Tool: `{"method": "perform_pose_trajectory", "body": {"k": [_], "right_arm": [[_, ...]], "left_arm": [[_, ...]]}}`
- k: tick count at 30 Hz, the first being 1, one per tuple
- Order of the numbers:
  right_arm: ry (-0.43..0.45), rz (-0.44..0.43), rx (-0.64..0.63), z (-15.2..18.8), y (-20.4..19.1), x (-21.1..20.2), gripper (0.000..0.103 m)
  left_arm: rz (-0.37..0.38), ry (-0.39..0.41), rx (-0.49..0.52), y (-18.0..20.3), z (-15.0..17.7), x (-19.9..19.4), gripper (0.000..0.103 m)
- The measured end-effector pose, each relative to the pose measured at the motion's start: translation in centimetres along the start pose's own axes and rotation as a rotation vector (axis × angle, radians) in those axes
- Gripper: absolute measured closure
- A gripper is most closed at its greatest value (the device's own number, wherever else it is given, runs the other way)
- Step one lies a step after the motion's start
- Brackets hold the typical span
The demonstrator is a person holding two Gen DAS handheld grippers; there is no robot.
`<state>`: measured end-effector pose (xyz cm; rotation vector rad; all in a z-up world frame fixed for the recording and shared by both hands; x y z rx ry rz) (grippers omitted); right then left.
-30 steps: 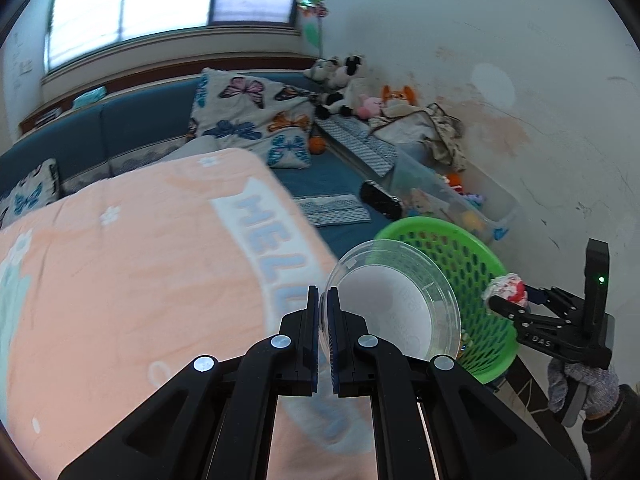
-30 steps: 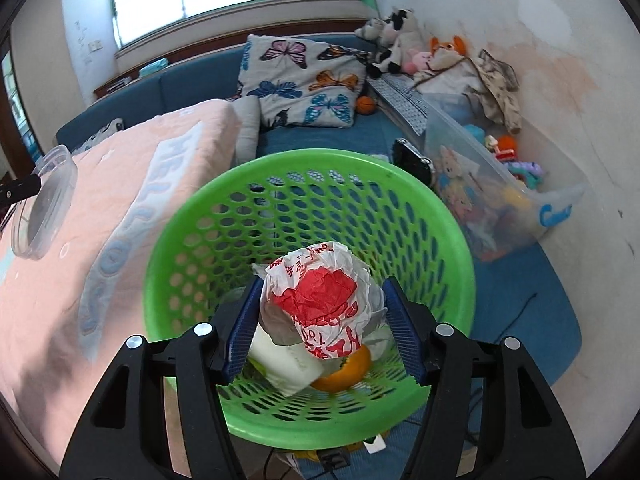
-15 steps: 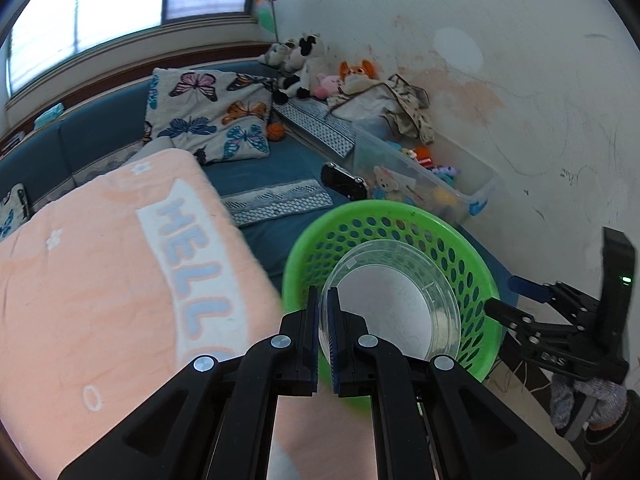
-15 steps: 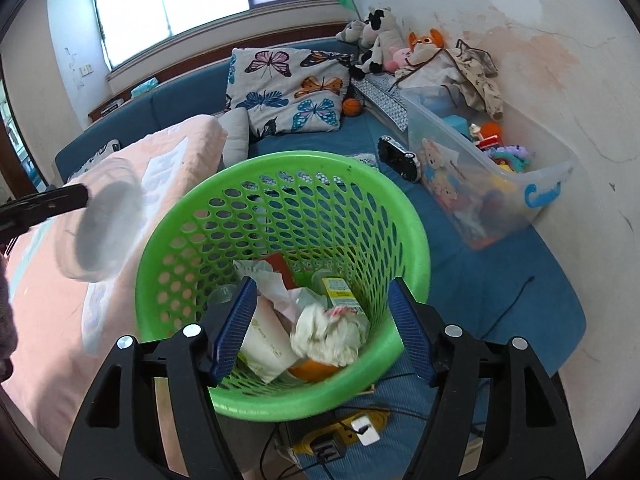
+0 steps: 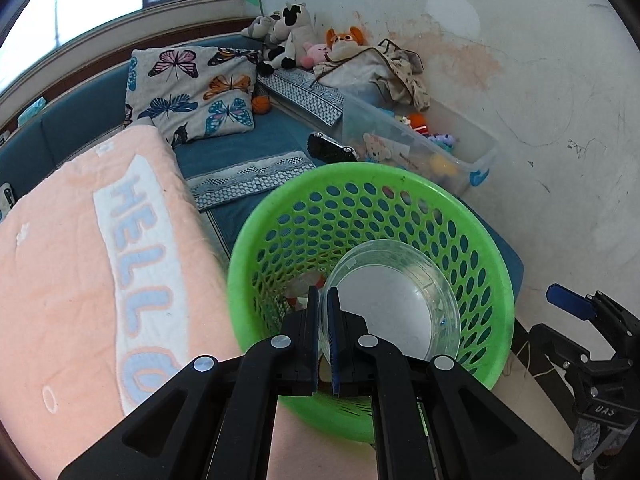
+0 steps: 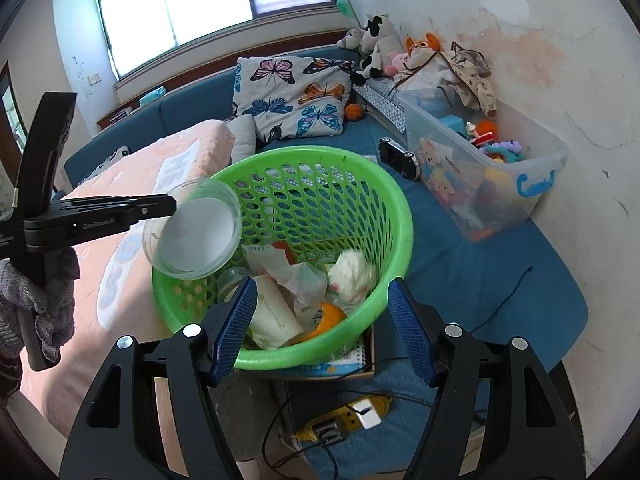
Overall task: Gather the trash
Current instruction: 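Lower the clear dish into the green basket and open the left tool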
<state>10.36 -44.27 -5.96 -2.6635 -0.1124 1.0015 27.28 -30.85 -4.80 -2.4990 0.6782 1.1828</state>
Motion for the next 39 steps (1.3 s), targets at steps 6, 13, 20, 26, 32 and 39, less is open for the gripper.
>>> {"method": "perform_pose_trajectory", "body": {"k": [6,13,20,26,32,39], "right_arm": [[-0.002,-0.02,0.018,0.5,-0.2,0.3,0.035],[-0.008,-0.032,0.014,1.1,-1.0,0.2,0.034],[0.002,-0.04,0.022,1.3,-1.3,-0.3,0.033],[0.004,-0.053,0.021,1.5,-2.1,-0.4,0.032],[0.019,-0.065,0.011,1.6,-3.4,-0.8,0.029],[0.031,-0.05,-0.023,1.8,-5.4,-0.7,0.024]], "left_arm": [[0.012,-0.006,0.003,0.8,-0.2,0.1,0.098],[0.037,-0.026,-0.003,1.0,0.0,0.6,0.093],[0.046,-0.011,-0.012,0.6,0.6,-0.2,0.092],[0.019,0.016,-0.016,-0.3,1.2,-1.7,0.087],[-0.028,0.051,-0.017,-1.8,2.4,-3.8,0.068],[-0.101,0.114,-0.028,-4.1,4.5,-7.1,0.044]]}}
Point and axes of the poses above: each gripper's, at about its wrist camera, not at the fingertips, and x roughly the way its jaws point, y to its right, z to its underside, the point moved 2 cm from there along x, roughly the way its jaws point, and after that the axes turned 12 degrees about -z, right-handed, at the moved point
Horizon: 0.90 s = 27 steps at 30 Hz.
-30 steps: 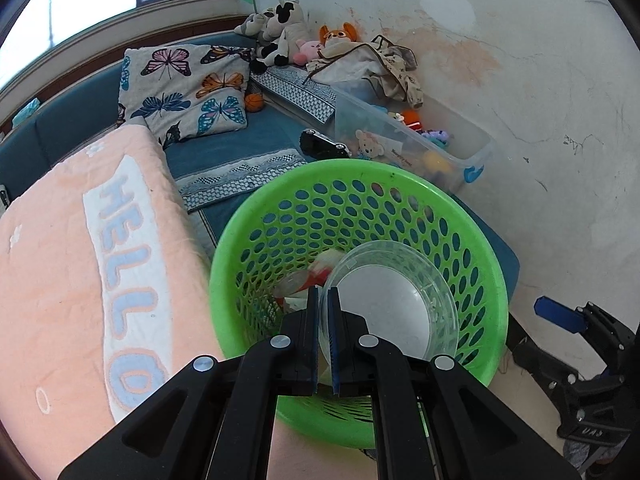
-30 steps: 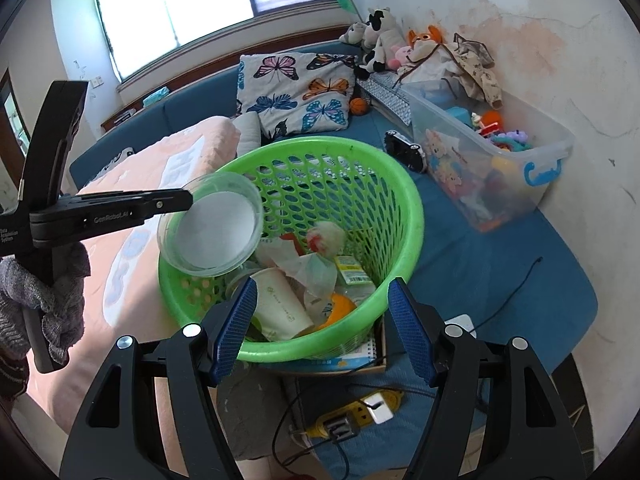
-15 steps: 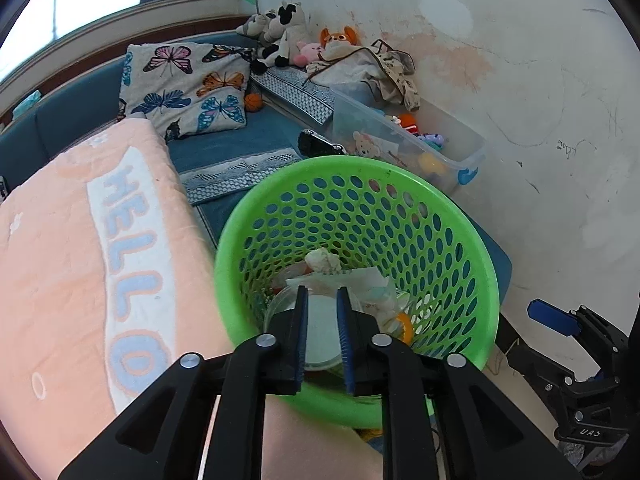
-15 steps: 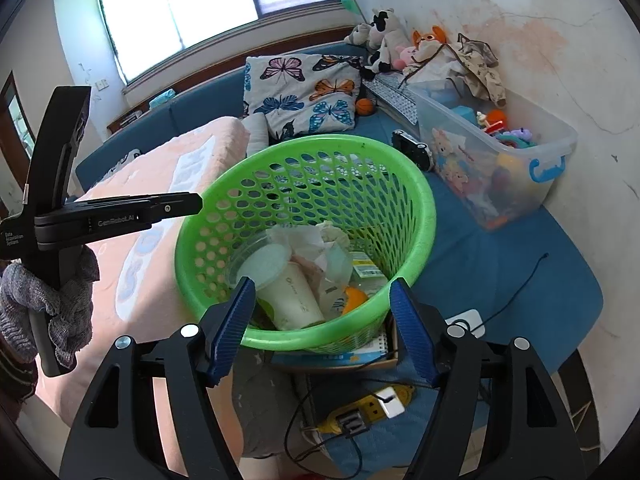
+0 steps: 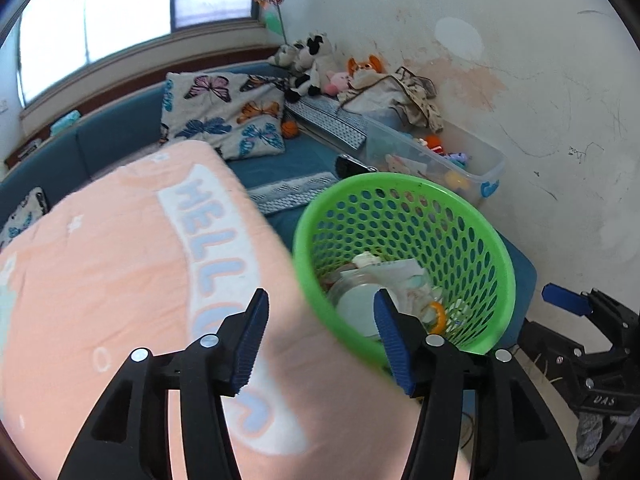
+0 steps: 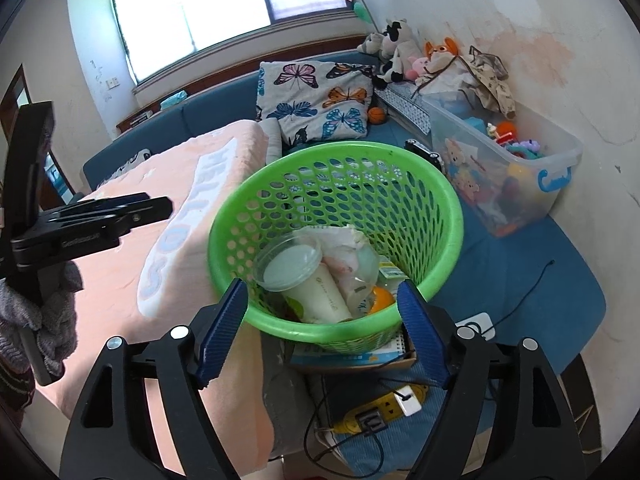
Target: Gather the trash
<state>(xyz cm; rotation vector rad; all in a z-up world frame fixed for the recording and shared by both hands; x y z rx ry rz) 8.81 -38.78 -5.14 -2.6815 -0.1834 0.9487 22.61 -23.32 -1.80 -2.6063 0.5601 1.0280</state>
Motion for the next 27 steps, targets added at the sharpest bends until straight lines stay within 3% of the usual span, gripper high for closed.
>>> {"method": "perform_pose_trajectory", "body": {"k": [12,15,27], "right_arm": [[-0.019,0.015,-0.108,0.7,-5.4,0.8,0.014],[-0.025,0.015,-0.119,0.8,-6.7,1.0,0.013],[-0.007,-0.016,-0.156,1.2,-11.4,0.1,0.01]], "left_arm": [[-0.114,0.109,-0.042,-5.5,3.1,-6.0,0.012],[-0.166,0.129,-0.032,-6.4,4.1,-7.3,0.01],[-0.253,0.171,-0.118,-10.4,8.3,-12.2,0.01]]}}
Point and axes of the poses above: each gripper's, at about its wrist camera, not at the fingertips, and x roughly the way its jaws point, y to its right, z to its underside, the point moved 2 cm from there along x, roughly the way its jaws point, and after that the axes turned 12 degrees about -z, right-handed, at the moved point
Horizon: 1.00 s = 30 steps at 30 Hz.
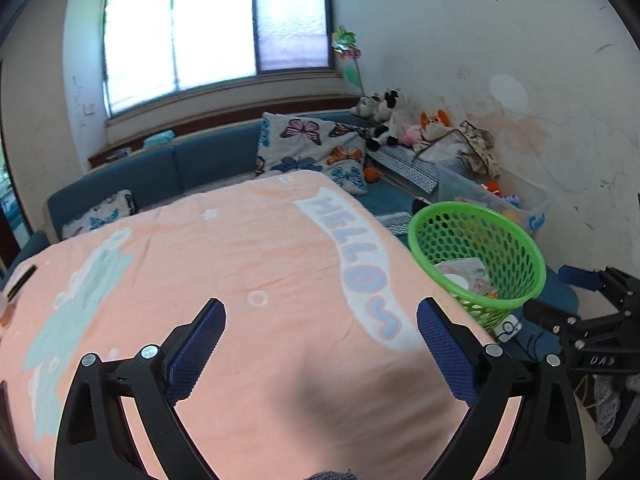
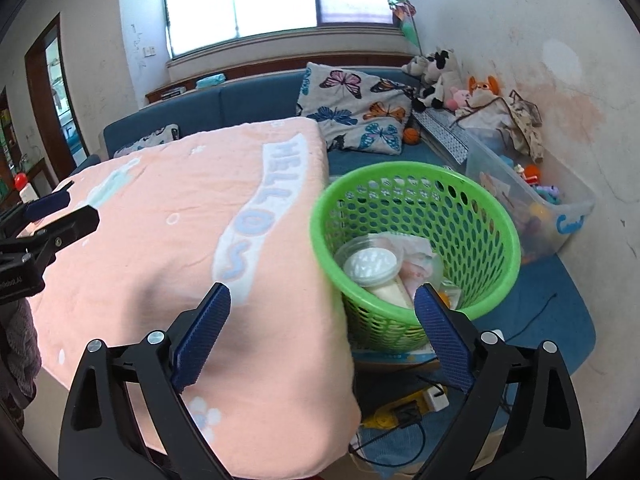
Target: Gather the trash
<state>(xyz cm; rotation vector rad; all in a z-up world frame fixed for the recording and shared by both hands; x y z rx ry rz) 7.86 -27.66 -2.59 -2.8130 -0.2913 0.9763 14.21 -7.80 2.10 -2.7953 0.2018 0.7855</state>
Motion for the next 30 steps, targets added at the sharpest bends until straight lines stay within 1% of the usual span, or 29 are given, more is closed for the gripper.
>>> {"method": "perform_pose_trajectory", "body": {"k": [1,3,8,12,17,23,30], "right_arm": [[0.003,-0.008,0.003,0.0,-0.2,-0.1,0.01],[0.013,-0.022,0.007,-0.1,-0.6,-0.4,0.01],[0.034,-0.046,0.008,0.2,-1.9,-1.0,0.009],[0.052,-0.038,-0.02,0.4,-3.2,-1.5,0.009],[0.072,-0.04,-0.048,0.8,-4.5,-2.0,0.008],[0.085,-0.043,-0.062,0.9,-5.3,-2.3,0.007],[0.091,-0.049,-0.072,1.2,-5.8,-2.7,0.006]], "left_arm": [[-0.015,0.009,-0.001,-0.4,0.3,-0.4,0.01],[-0.023,0.009,-0.015,-1.2,0.7,-0.9,0.01],[-0.038,0.0,-0.091,-3.4,1.9,-2.0,0.01],[-0.063,-0.009,-0.126,-4.9,3.2,-2.8,0.009],[-0.095,-0.01,-0.144,-6.2,4.3,-3.6,0.009],[-0.111,0.0,-0.169,-7.4,5.0,-4.7,0.009],[-0.12,0.0,-0.185,-8.0,5.5,-5.1,0.009]]}}
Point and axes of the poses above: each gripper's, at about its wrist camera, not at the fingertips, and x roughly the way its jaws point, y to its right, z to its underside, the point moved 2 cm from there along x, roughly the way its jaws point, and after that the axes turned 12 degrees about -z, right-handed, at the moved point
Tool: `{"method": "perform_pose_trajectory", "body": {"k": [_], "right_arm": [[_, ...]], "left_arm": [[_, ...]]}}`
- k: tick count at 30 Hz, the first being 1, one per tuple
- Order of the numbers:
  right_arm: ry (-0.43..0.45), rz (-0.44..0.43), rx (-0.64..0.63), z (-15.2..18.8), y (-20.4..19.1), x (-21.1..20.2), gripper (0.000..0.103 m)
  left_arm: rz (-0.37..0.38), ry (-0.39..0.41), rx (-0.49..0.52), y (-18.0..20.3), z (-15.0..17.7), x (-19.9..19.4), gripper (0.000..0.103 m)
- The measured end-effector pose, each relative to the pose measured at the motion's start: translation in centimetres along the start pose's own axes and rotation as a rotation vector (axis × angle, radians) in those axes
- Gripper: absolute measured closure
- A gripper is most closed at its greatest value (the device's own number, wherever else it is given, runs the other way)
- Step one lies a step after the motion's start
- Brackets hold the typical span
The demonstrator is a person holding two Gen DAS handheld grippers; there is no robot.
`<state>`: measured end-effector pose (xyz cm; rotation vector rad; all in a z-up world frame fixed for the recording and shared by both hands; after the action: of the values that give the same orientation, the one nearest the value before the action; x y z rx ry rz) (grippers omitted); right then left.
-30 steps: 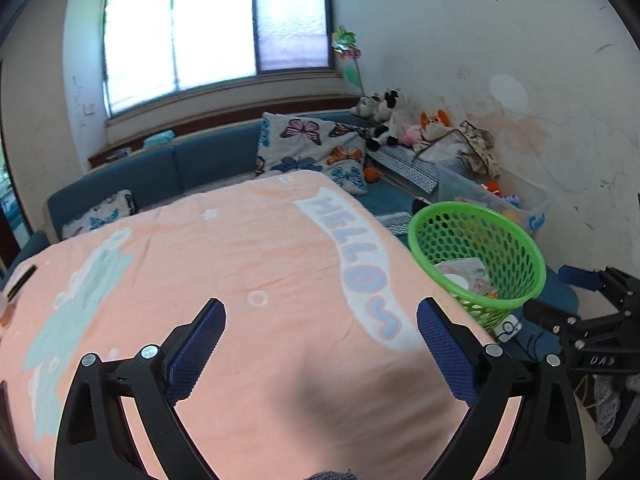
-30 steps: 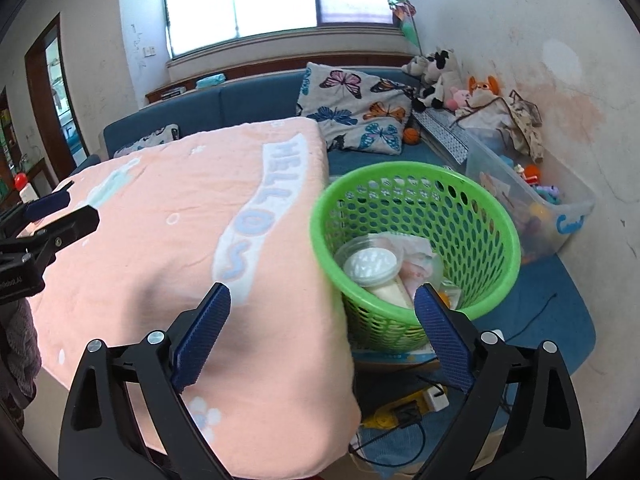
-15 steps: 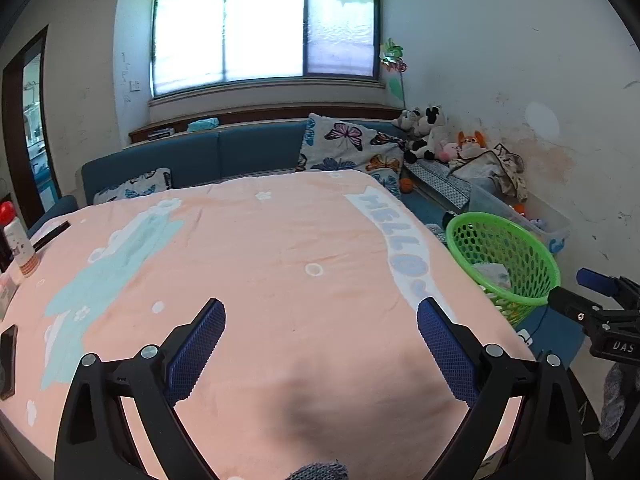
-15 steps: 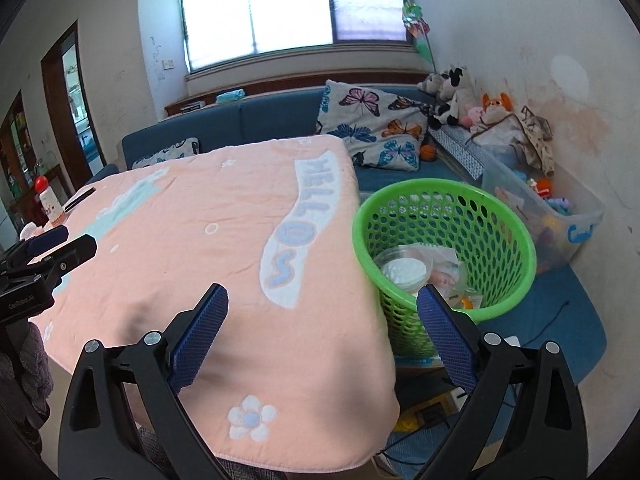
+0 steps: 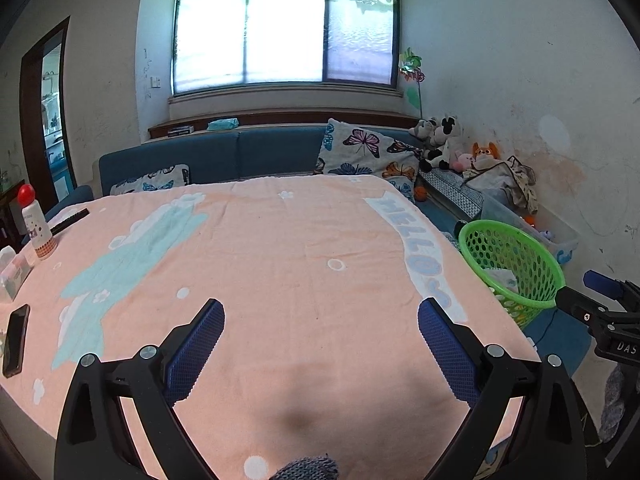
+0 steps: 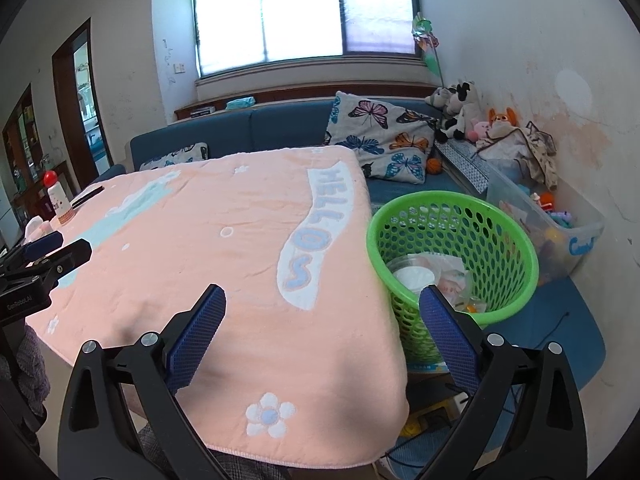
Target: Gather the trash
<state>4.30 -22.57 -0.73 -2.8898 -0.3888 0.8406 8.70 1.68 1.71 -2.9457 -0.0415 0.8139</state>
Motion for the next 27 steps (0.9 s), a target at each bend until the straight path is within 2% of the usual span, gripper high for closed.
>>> {"method": "perform_pose_trajectory", "body": {"k": [27], "right_arm": [[0.004,-0.016,-0.007,0.0,-1.2,-0.2,0.006]], "left_arm": [[-0.014,-0.005,-0.043,-1.7,0.4,-0.2,0.009]]}}
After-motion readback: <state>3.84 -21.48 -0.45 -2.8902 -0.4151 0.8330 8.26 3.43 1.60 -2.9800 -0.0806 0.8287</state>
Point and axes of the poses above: each gripper's, at about its wrist camera, not at the fingertips, and x roughly the way its jaws point, y to its right, z to its underside, the point moved 2 cm from there along x, roughly the way its jaws point, and after that the axes turned 12 degrees about -z, right-handed, at the moved point
